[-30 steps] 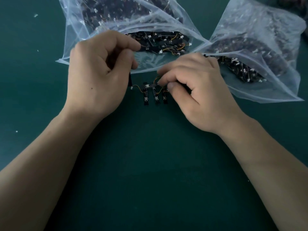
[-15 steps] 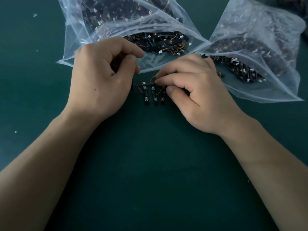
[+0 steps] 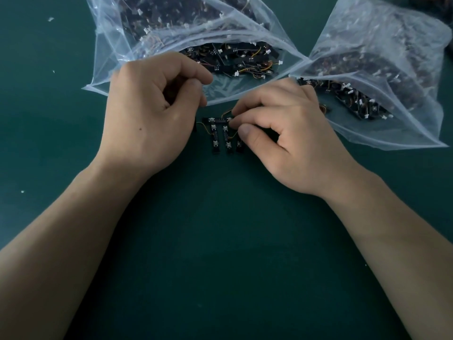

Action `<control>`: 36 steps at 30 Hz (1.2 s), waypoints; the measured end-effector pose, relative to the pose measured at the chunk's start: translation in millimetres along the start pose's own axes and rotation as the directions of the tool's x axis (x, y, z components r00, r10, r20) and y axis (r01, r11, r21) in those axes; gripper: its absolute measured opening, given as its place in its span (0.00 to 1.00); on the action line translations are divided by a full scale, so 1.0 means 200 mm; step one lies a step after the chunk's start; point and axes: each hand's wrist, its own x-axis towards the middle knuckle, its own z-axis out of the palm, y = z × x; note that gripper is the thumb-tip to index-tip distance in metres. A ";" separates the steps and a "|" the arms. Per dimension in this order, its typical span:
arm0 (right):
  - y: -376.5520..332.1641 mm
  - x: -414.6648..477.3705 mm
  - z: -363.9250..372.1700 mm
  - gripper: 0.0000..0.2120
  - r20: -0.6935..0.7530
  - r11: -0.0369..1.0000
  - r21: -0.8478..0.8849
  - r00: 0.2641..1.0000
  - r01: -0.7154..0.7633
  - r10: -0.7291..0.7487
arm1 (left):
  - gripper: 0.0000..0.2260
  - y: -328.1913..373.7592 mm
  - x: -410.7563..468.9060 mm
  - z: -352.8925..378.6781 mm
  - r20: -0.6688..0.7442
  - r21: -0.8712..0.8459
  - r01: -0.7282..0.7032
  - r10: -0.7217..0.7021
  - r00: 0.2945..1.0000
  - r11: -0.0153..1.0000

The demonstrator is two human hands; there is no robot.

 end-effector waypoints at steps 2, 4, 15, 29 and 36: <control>0.00 0.00 0.00 0.10 -0.001 1.000 0.005 1.000 0.006 -0.006 | 0.10 0.00 0.00 0.00 -0.001 -0.003 0.001 -0.001 1.000 1.000; 0.01 0.00 0.00 0.10 -0.011 1.000 0.024 1.000 0.014 -0.014 | 0.10 0.00 0.00 0.00 -0.002 -0.004 0.000 0.000 1.000 1.000; 0.01 0.00 -0.01 0.10 -0.200 0.988 0.157 0.979 -0.010 0.042 | 0.13 -0.01 0.01 -0.03 0.018 -0.174 0.067 -0.065 0.998 0.983; 0.02 0.01 0.00 0.14 -0.017 0.996 0.053 0.997 -0.076 0.077 | 0.13 0.00 0.01 -0.03 0.025 -0.148 0.077 -0.074 0.997 0.986; 0.01 0.01 0.00 0.15 -0.015 0.996 0.054 0.998 -0.066 0.067 | 0.08 0.01 0.01 -0.03 -0.010 -0.190 0.013 -0.015 1.000 0.982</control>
